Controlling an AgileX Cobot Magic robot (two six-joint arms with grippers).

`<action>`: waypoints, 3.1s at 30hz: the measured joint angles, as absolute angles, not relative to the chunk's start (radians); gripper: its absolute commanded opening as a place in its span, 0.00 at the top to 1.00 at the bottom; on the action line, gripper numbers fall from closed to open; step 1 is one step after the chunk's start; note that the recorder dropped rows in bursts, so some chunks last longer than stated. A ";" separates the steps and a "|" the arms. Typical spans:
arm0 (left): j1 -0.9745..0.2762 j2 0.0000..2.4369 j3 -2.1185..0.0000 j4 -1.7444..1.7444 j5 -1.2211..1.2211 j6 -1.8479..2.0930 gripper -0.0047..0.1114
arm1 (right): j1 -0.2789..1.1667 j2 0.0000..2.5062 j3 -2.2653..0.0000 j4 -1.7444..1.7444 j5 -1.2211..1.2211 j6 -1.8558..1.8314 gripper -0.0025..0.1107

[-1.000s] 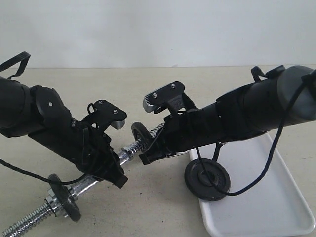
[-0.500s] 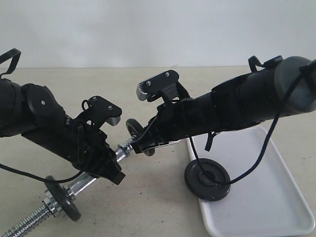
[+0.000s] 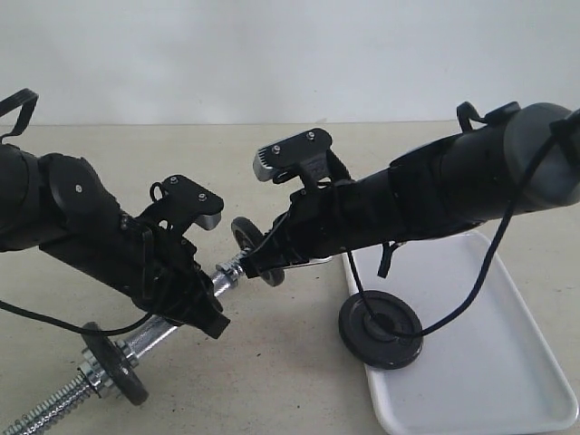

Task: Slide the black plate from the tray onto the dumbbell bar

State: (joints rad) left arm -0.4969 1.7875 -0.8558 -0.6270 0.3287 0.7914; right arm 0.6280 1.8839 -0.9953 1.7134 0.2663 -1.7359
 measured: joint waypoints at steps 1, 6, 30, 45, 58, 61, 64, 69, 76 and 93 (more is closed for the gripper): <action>-0.497 1.787 -0.854 -0.627 0.329 0.793 0.92 | 0.628 1.884 -0.995 1.702 0.272 -1.729 0.98; -0.497 1.787 -0.853 -0.618 0.329 0.800 0.92 | 0.623 1.884 -0.995 1.627 0.298 -1.665 0.98; -0.501 1.648 -0.864 -0.642 0.243 0.805 0.92 | 0.642 1.893 -1.026 1.548 0.355 -1.627 0.98; -0.501 1.645 -0.864 -0.642 0.235 0.805 0.92 | 0.644 1.893 -1.035 1.469 0.369 -1.590 0.98; -0.362 1.645 -0.864 -0.650 0.202 0.745 0.92 | 0.647 1.794 -1.045 1.431 0.137 -1.554 0.98; -0.355 1.645 -0.864 -0.650 0.193 0.741 0.92 | 0.647 1.774 -1.045 1.429 0.066 -1.554 0.98; -0.357 1.645 -0.864 -0.648 0.193 0.741 0.92 | 0.647 1.759 -1.040 1.427 0.012 -1.558 0.98; -0.357 1.645 -0.864 -0.647 0.201 0.741 0.92 | 0.647 1.714 -0.980 1.425 -0.094 -1.606 0.98; -0.357 1.640 -0.864 -0.647 0.208 0.741 0.92 | 0.647 1.617 -0.920 1.425 -0.159 -1.651 0.98; -0.357 1.582 -0.864 -0.619 0.285 0.741 0.92 | 0.647 1.487 -0.827 1.442 -0.127 -1.666 0.98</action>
State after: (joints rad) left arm -0.3567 1.5821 -0.8642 -0.6191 0.2850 0.7407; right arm 0.6473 1.4872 -0.8273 1.4417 -0.1267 -1.6664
